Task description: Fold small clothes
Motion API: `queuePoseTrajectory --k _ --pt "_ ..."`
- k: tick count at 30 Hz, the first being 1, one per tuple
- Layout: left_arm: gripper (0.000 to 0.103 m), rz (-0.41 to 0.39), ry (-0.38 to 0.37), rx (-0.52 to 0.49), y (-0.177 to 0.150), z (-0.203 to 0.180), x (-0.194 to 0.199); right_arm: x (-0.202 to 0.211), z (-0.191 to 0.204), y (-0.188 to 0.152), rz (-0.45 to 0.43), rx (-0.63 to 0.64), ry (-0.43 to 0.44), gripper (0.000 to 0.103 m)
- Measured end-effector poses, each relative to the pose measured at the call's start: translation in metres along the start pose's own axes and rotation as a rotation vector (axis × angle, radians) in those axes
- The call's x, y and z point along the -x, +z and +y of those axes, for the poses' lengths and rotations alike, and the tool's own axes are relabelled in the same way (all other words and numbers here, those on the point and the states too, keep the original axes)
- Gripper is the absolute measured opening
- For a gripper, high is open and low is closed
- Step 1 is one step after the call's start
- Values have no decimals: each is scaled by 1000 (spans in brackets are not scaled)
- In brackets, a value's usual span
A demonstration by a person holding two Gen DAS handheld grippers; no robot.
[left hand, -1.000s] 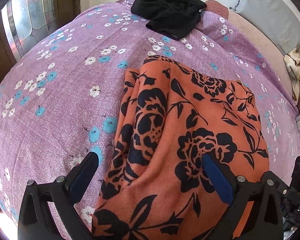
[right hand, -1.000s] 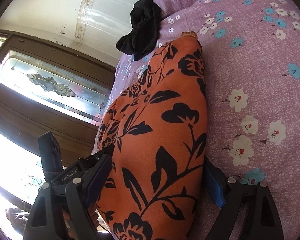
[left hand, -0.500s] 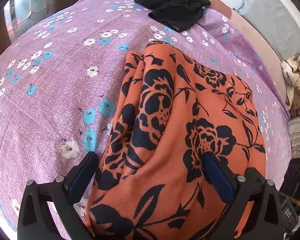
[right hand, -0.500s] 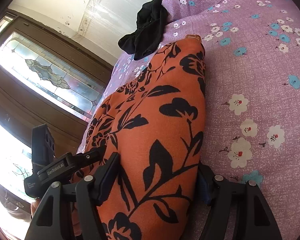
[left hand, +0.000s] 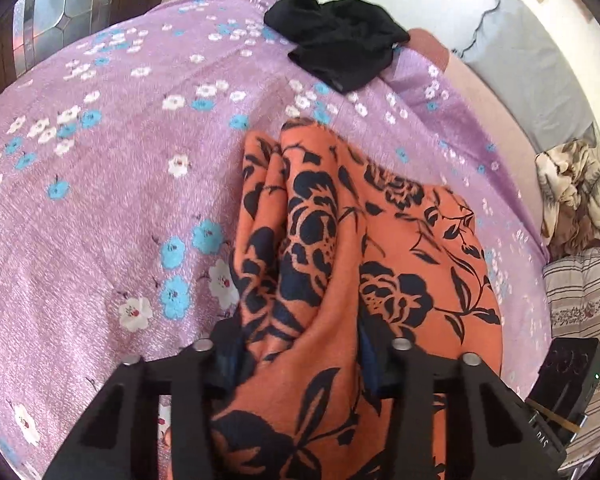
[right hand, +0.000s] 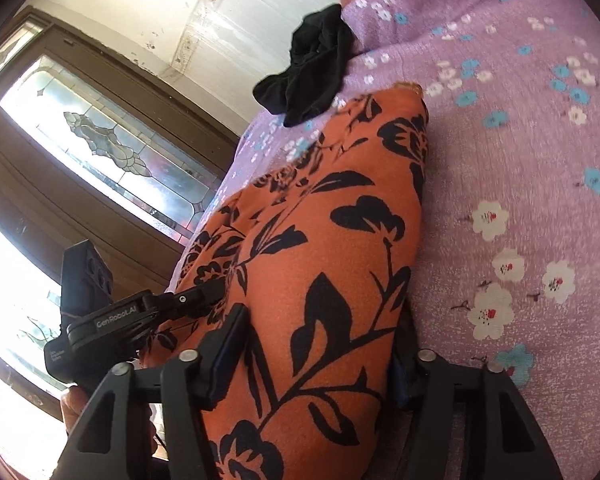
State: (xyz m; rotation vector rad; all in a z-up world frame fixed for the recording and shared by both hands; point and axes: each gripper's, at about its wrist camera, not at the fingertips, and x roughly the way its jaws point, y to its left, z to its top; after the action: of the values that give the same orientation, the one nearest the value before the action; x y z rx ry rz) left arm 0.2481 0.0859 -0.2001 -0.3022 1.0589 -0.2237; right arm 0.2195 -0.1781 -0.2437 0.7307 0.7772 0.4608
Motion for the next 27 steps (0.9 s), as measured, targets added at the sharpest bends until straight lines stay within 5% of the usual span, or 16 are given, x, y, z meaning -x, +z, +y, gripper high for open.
queuePoseTrajectory --k 2,5,7,9,12,14,18,27 --pt "49 5 22 -10 0 0 -4 1 13 0 -11 66 -27 60" --pt "84 76 -12 81 3 10 -16 -4 4 -2 14 28 -31 62" --pt "91 88 -41 79 6 7 -18 -11 -14 -2 50 -80 11 69" --pt "83 74 -8 36 3 -1 -19 -9 -18 1 41 -105 46 69" --pt "46 15 24 -14 2 -11 -12 -7 -9 -1 23 -49 34 68" --pt "38 -20 26 -34 3 -14 -5 -3 -2 -1 3 -10 27 62" --pt "34 -68 6 -52 4 -19 8 13 10 1 -36 54 -1 52" --pt "34 -147 -125 -181 -18 -80 34 107 7 11 -168 90 -65 52"
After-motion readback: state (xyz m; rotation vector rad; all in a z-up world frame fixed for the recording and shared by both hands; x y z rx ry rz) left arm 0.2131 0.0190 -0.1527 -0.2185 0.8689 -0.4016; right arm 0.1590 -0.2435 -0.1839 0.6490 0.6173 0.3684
